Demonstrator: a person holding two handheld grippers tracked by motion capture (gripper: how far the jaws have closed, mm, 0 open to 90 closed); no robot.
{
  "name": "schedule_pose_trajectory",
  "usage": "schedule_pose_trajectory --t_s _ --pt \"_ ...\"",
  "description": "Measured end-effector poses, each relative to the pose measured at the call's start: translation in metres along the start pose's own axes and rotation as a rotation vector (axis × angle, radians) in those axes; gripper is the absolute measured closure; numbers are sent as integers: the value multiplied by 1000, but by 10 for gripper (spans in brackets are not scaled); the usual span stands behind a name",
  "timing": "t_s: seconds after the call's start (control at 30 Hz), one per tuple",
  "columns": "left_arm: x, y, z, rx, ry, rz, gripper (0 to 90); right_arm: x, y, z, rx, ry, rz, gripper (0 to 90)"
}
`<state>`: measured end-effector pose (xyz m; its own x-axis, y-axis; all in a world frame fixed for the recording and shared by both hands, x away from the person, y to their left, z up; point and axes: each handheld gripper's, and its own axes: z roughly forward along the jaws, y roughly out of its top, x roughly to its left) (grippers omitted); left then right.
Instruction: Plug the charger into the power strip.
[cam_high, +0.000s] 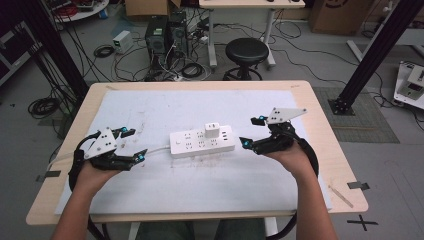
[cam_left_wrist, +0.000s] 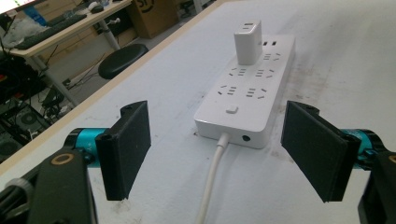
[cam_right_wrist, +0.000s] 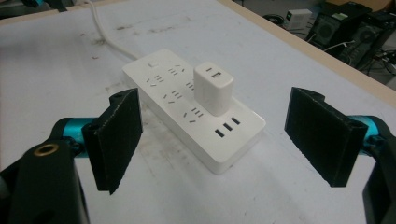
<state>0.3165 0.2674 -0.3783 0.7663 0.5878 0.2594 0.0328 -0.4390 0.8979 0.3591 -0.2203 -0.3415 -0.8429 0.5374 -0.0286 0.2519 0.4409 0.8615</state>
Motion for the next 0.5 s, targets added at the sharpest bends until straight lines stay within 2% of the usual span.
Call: schedule_pose_trajectory --t_s 0.13,0.5 --pt "0 2 2 8 -3 4 238 1 -3 1 3 10 -3 195" --pt "1 2 5 23 -3 -3 238 -3 -2 0 7 1 -4 195"
